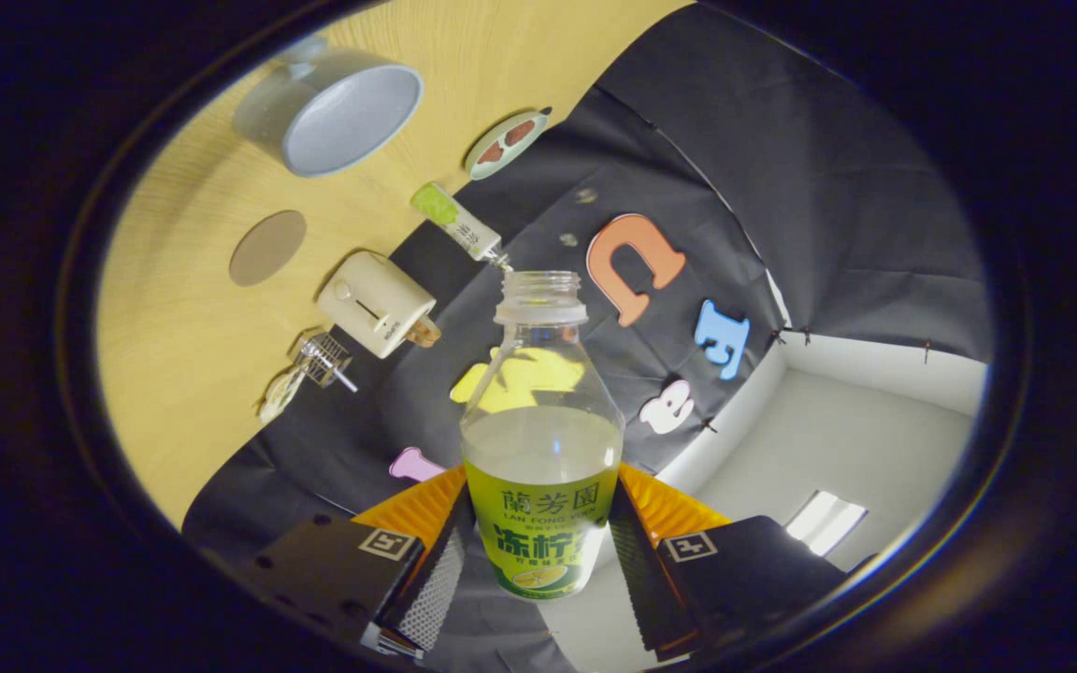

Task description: Take the bottle from table, then pour the juice into the cup, finally place the bottle on the coaster

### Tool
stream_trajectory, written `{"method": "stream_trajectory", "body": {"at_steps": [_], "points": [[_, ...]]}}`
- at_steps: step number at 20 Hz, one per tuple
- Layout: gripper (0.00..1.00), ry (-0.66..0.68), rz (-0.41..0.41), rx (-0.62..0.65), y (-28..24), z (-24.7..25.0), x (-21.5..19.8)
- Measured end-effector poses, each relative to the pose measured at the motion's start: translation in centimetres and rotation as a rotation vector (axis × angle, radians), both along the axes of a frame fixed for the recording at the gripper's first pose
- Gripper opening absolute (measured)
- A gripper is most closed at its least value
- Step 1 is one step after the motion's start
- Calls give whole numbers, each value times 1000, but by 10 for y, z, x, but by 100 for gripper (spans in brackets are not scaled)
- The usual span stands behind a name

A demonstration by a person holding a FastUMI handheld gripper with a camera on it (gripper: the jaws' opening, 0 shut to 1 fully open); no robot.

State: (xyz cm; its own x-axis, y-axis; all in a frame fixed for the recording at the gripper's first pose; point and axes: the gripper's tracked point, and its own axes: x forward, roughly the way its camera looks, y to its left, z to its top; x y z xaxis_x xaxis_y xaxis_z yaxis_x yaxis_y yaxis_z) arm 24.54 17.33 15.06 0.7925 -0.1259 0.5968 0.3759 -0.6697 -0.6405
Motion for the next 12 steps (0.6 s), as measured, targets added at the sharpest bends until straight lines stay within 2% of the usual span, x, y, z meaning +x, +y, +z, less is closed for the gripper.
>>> {"method": "stream_trajectory", "body": {"at_steps": [12], "points": [[82,-139,17,78,-17,72,-25]]}}
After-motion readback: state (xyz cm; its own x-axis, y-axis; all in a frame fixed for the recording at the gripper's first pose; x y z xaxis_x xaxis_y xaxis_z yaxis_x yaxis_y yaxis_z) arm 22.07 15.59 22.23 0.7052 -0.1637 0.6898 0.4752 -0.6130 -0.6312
